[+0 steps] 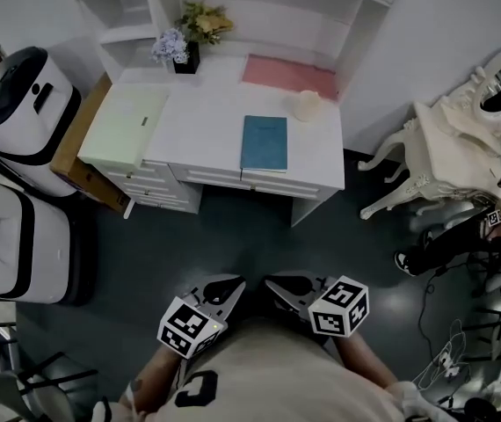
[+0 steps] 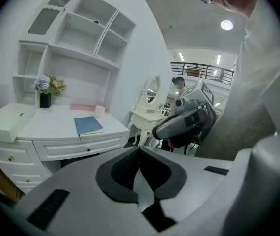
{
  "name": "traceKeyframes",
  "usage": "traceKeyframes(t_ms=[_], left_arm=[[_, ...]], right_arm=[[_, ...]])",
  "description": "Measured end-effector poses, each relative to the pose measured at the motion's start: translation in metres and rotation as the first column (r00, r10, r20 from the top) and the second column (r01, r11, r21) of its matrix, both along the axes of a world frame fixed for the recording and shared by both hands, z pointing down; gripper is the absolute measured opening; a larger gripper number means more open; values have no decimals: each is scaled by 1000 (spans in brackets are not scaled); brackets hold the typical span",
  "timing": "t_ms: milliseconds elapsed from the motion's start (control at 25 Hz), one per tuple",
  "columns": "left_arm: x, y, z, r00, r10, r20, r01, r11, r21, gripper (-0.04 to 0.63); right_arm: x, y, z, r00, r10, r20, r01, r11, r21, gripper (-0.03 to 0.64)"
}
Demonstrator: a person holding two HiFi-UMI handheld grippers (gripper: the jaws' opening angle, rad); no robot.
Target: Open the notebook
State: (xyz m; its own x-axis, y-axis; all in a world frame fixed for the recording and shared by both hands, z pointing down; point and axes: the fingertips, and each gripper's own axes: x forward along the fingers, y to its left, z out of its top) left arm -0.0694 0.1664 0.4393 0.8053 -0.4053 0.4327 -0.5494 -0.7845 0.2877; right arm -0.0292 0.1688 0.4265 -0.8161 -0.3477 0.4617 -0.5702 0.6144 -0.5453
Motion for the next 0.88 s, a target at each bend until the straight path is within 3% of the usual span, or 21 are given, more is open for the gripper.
traceKeyframes(t_ms=[600,880], left_arm=[[61,-58,4,993,-69,97,69,998,0,14],[86,-88,2,979,-107,174,94,992,80,14]], right_arm=[[67,-64,4,995,-48,85,51,998,-25,23],[100,-88,7,988,-82,127,87,996,-35,23]])
